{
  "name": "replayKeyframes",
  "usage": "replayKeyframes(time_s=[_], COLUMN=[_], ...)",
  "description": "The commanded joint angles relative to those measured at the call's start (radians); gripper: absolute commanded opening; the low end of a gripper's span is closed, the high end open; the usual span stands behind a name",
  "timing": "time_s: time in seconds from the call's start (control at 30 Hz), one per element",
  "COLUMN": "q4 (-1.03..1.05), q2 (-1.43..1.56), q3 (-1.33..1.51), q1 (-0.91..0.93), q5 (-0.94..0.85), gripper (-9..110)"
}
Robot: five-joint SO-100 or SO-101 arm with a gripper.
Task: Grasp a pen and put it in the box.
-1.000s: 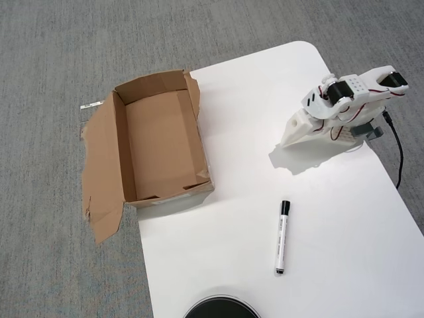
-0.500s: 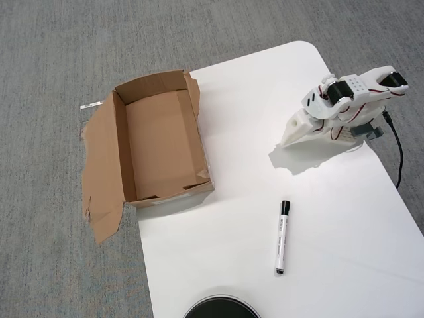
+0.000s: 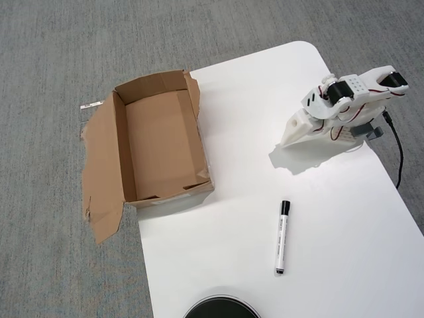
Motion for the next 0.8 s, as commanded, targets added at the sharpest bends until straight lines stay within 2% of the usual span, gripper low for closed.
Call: replayKeyframes(time_s=[0.0, 0.47, 0.77], q4=[0.006, -0.014, -0.014], q2=[0.054, 0.060, 0.046], q3=[0.027, 0.002, -0.252], q1=[0.004, -0.012, -0.053], q5=[0.001, 0.001, 0.008], gripper=[1, 1, 1])
